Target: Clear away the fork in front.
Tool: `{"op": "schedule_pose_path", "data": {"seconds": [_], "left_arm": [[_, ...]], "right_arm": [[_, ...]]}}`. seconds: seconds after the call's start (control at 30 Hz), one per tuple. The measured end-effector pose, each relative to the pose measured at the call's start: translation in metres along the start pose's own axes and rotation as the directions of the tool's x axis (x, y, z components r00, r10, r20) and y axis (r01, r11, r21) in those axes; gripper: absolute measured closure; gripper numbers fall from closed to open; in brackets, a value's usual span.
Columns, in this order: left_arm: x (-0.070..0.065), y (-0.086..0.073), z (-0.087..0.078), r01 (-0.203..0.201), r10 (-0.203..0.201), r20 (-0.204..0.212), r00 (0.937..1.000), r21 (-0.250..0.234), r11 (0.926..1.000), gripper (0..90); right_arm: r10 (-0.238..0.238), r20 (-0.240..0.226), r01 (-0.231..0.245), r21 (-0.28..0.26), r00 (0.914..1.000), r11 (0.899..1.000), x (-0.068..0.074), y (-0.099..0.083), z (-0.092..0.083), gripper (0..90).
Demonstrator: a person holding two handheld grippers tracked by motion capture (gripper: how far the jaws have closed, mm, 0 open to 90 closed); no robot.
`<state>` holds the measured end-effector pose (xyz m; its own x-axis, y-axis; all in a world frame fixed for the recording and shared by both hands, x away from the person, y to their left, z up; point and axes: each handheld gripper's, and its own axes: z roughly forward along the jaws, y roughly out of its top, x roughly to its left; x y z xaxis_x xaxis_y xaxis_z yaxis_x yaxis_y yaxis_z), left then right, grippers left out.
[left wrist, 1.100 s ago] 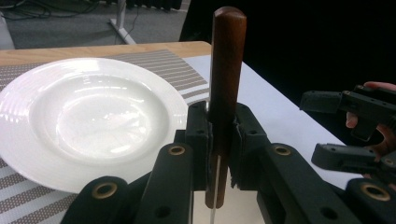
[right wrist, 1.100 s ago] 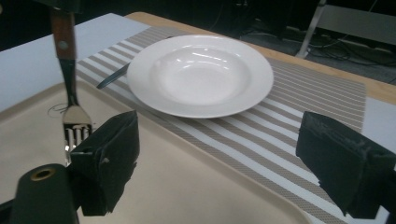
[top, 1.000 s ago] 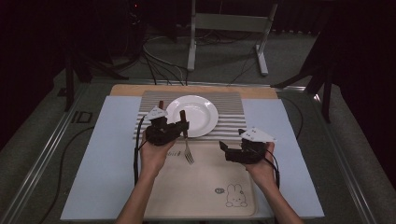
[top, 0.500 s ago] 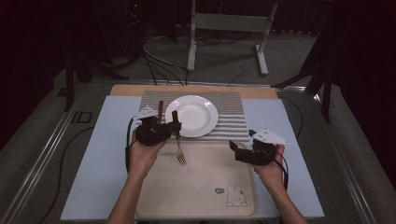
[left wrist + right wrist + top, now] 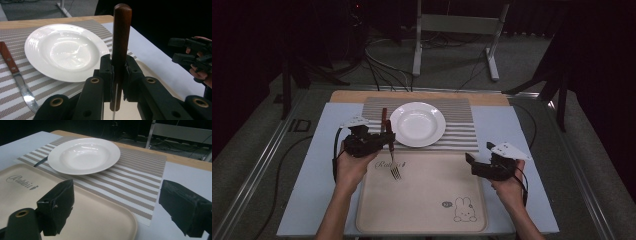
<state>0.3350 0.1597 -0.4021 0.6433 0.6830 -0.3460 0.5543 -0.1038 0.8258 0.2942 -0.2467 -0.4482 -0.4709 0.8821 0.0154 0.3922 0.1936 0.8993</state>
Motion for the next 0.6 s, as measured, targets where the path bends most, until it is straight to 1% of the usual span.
{"op": "schedule_pose_path", "data": {"seconds": [0.2, 0.4, 0.6], "left_arm": [[0.005, -0.004, -0.009, -0.003, 0.003, -0.004, 1.0000, 0.016, 0.9999, 80.1], [0.006, -0.007, -0.018, -0.015, 0.015, -0.006, 0.9999, 0.036, 0.9992, 80.1], [0.008, -0.011, -0.023, -0.015, 0.015, -0.008, 0.9998, 0.047, 0.9988, 80.1]], "right_arm": [[-0.003, 0.010, 0.003, 0.003, 0.9999, 1.000, -0.004, -0.005, -0.005, 13.5], [-0.001, 0.018, 0.001, 0.002, 0.9998, 1.000, -0.006, -0.008, -0.009, 13.5], [0.003, 0.022, -0.003, 0.001, 0.9998, 1.000, -0.008, -0.009, -0.010, 13.5]]}}
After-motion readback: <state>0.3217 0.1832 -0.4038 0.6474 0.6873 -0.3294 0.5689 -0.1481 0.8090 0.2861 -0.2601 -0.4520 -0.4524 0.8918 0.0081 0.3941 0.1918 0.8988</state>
